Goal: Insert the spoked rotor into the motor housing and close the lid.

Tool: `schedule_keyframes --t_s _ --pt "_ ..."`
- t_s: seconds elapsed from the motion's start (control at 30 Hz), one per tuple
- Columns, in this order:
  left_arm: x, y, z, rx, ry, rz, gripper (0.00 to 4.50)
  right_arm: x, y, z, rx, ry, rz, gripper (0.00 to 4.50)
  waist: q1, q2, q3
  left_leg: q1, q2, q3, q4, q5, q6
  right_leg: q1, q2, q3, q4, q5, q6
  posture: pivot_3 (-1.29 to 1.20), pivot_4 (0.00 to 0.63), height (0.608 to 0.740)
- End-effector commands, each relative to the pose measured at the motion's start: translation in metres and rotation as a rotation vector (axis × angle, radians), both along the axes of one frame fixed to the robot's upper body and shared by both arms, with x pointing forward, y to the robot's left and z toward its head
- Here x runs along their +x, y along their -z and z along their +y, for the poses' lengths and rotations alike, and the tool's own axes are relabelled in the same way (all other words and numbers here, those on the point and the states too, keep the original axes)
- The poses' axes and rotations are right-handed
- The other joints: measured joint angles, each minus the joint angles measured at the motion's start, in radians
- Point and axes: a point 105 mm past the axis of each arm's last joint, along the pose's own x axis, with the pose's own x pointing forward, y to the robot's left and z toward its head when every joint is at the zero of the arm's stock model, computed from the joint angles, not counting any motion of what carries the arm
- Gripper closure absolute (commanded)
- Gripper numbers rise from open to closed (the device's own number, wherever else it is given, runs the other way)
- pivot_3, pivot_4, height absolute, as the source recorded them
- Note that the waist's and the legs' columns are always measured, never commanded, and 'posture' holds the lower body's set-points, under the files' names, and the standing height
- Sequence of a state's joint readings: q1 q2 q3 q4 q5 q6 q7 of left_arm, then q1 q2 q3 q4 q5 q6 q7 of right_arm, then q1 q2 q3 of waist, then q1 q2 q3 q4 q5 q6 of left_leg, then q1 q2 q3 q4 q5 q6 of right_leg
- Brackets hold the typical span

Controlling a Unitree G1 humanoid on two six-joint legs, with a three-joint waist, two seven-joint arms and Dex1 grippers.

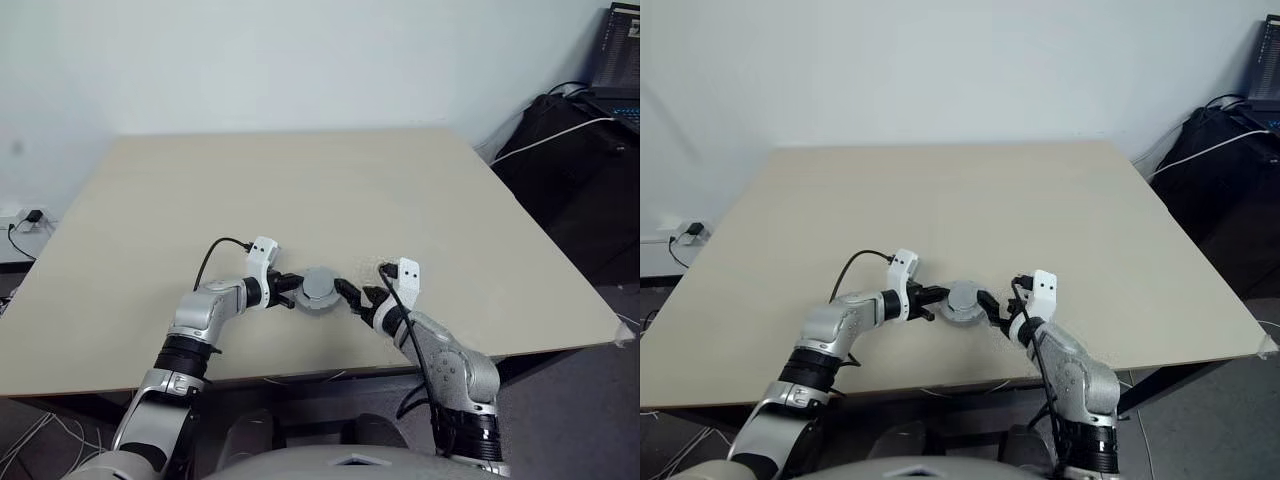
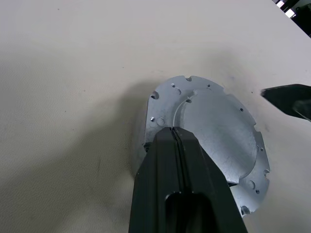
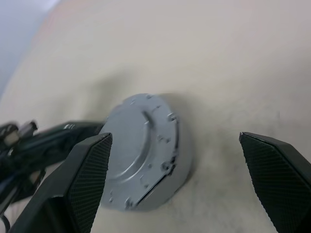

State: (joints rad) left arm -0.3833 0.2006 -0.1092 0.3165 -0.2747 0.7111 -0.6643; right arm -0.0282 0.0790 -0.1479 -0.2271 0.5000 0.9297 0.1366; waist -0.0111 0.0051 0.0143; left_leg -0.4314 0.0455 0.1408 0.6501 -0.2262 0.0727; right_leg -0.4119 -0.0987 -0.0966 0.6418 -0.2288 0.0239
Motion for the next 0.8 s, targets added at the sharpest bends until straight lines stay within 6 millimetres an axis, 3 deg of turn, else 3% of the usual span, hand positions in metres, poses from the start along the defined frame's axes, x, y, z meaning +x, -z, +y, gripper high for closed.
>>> schedule_keyframes --t_s 0.03,0.6,0.8 --pt "-0.005 0.008 -0.005 0.023 0.030 0.033 4.50 0.006 -0.016 0.033 0.181 -0.041 0.004 0.02 -0.001 0.000 0.000 0.000 0.000 0.000 0.000 0.000 0.000 0.000 0.000 0.000 0.000 0.000 0.000 0.00 0.000 0.740" --pt "-0.005 0.006 -0.006 0.018 0.028 0.026 4.50 0.009 0.005 0.045 0.342 -0.047 0.174 0.02 -0.003 0.000 0.000 0.000 0.000 0.000 0.000 0.000 0.000 0.001 0.001 0.000 0.000 0.000 0.000 0.00 0.000 0.740" --pt "-0.005 0.007 -0.005 0.020 0.027 0.026 4.50 0.003 0.010 0.053 0.469 -0.061 0.244 0.02 -0.005 0.000 -0.001 0.001 0.000 0.000 0.000 0.000 0.000 0.001 0.001 0.000 0.000 0.000 0.001 0.00 0.000 0.740"
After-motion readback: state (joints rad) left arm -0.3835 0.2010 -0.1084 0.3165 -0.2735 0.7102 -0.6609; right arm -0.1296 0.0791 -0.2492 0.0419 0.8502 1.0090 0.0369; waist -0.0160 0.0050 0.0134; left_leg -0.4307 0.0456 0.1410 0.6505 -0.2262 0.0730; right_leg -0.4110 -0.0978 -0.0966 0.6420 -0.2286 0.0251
